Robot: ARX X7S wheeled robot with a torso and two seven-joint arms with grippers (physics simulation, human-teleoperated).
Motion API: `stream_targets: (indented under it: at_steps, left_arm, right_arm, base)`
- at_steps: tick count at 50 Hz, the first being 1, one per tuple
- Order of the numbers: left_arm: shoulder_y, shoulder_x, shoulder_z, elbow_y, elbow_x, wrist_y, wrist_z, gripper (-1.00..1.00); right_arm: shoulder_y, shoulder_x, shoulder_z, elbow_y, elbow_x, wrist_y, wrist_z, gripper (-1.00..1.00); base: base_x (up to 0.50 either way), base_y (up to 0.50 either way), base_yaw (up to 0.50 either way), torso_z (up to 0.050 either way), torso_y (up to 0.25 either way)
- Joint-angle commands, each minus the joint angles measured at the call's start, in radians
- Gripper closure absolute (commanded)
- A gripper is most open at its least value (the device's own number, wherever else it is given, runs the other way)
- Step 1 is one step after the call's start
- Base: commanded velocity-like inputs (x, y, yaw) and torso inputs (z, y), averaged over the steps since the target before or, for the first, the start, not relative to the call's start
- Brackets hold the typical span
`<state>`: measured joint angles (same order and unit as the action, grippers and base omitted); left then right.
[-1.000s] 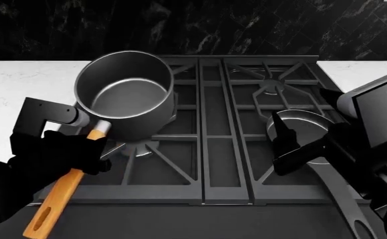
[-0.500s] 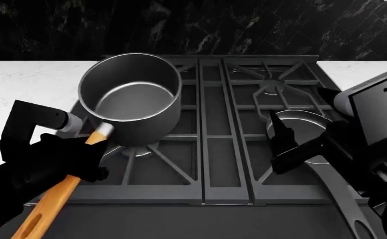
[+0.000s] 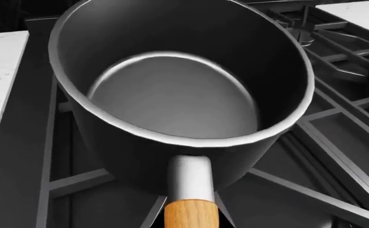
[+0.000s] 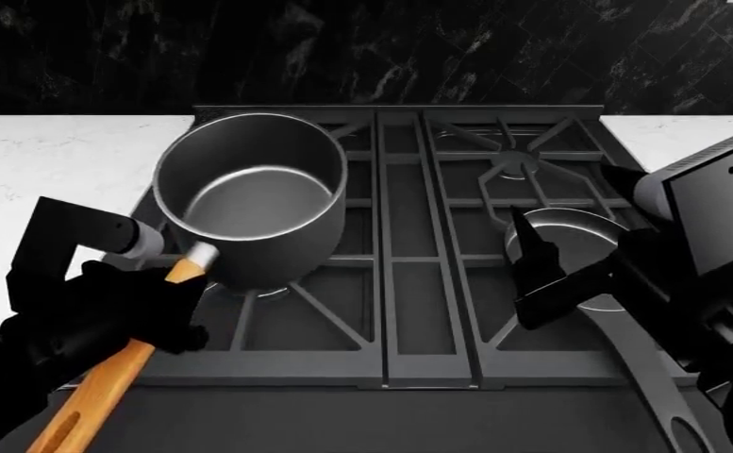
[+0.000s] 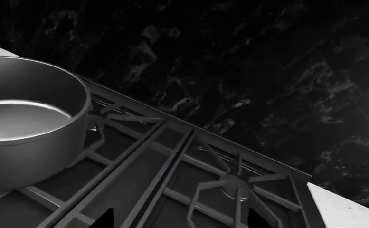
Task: Place both pans onto different burners. Then place the celery and the sausage on different pans.
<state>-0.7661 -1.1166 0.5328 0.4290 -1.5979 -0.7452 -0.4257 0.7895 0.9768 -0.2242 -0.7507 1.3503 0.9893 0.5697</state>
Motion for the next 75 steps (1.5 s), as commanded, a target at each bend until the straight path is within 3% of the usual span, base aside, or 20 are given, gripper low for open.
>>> stream_targets:
  at_steps: [1, 13, 38, 39, 57, 68, 75]
  left_arm:
    - [0.003, -0.01, 0.001, 0.011, 0.015, -0.011, -0.019, 1.0]
    - [0.058, -0.074, -0.023, 0.069, 0.002, 0.029, -0.014, 1.0]
    - [0.035, -0.082, -0.028, 0.068, -0.031, 0.002, -0.014, 1.0]
    - [0.033, -0.081, -0.027, 0.068, -0.031, 0.0, -0.015, -1.0]
    - [-0.048, -0.065, -0.064, 0.073, -0.076, -0.009, -0.018, -1.0]
    - [-0.133, -0.044, -0.141, 0.09, -0.146, 0.049, -0.033, -1.0]
    - [-0.08, -0.04, -0.183, 0.117, -0.178, 0.129, -0.022, -1.0]
  right_arm:
    - [-0.006, 0.002, 0.0, 0.003, -0.011, -0.01, -0.011, -1.0]
    - [0.009, -0.011, -0.018, 0.012, -0.034, -0.011, -0.033, -1.0]
    - [0.014, -0.006, -0.019, 0.005, -0.023, -0.015, -0.026, -1.0]
    - [0.013, -0.005, -0.018, 0.004, -0.022, -0.016, -0.025, -1.0]
    - [-0.045, 0.0, -0.008, 0.01, -0.052, -0.056, -0.039, -1.0]
    - [-0.032, 0.012, 0.002, -0.004, -0.022, -0.051, -0.017, -1.0]
    - [-0.021, 0.016, 0.006, -0.017, -0.003, -0.047, 0.0, -1.0]
  base:
    - [0.0, 0.0, 0.0, 0.0, 0.0]
    - [0.0, 0.0, 0.0, 0.0, 0.0]
    - [0.0, 0.0, 0.0, 0.0, 0.0]
    - [0.0, 0.0, 0.0, 0.0, 0.0]
    - [0.0, 0.0, 0.0, 0.0, 0.0]
    - [0.0, 0.0, 0.0, 0.0, 0.0]
    - [0.0, 0.0, 0.0, 0.0, 0.0]
